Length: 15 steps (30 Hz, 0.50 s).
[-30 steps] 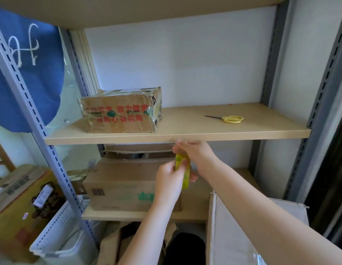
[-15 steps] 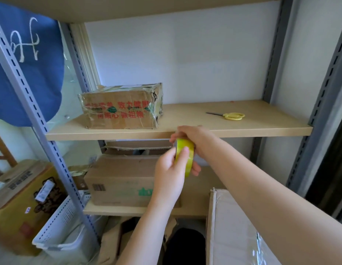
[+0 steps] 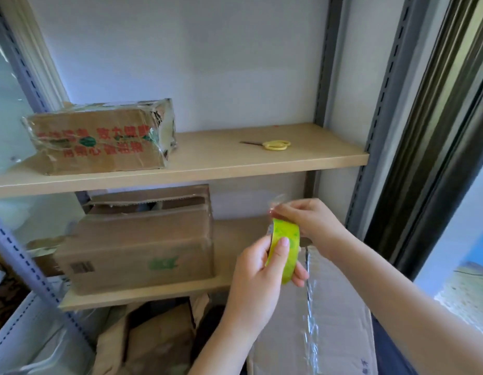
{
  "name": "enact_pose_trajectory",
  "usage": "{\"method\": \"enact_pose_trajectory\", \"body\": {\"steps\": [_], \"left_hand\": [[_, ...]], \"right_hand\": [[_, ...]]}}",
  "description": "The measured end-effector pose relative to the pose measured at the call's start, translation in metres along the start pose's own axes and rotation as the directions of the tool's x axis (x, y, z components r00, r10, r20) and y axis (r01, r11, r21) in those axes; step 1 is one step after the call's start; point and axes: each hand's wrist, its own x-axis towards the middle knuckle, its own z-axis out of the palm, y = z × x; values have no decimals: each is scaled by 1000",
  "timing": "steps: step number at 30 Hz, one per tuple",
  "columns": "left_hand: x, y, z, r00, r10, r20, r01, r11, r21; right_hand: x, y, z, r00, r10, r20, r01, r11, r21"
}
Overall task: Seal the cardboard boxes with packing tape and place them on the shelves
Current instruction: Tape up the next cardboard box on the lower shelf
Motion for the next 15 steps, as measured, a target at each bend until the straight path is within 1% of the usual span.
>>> {"method": "enact_pose_trajectory", "body": {"steps": [2, 4, 7, 8, 9, 10, 12, 13, 14, 15], "left_hand": [[-4, -26, 21, 992, -104, 69, 103, 995, 14], [-4, -44, 38, 980, -173, 97, 171, 985, 27], [-3, -57, 53, 977, -205, 57, 202, 978, 59], [-2, -58, 55, 978, -205, 32, 203, 978, 51], [-2, -60, 57, 978, -207, 16, 206, 978, 35], [-3, -61, 59, 978, -207, 13, 207, 978, 27], [-5, -65, 64, 977, -213, 16, 212, 976, 50], [-5, -66, 66, 976, -218, 14, 217, 974, 59], [-6, -66, 67, 975, -221, 8, 220, 974, 61], [-6, -66, 68, 975, -221, -1, 221, 973, 63]], "right_hand": [[-5, 41, -19, 998, 7, -57, -12, 997, -79], [-3, 67, -34, 995, 37, -93, -50, 988, -149], [9, 84, -43, 993, 47, -109, -74, 963, -260], [15, 86, -44, 992, 56, -111, -83, 963, -257], [20, 87, -45, 990, 75, -116, -99, 971, -218], [24, 88, -46, 987, 112, -118, -129, 980, -151], [28, 84, -47, 977, 198, -76, -200, 979, -32], [30, 84, -47, 979, 199, -54, -201, 979, -41], [32, 84, -47, 984, 173, -44, -177, 981, -86], [34, 83, -47, 991, 120, -57, -127, 980, -153]]}}
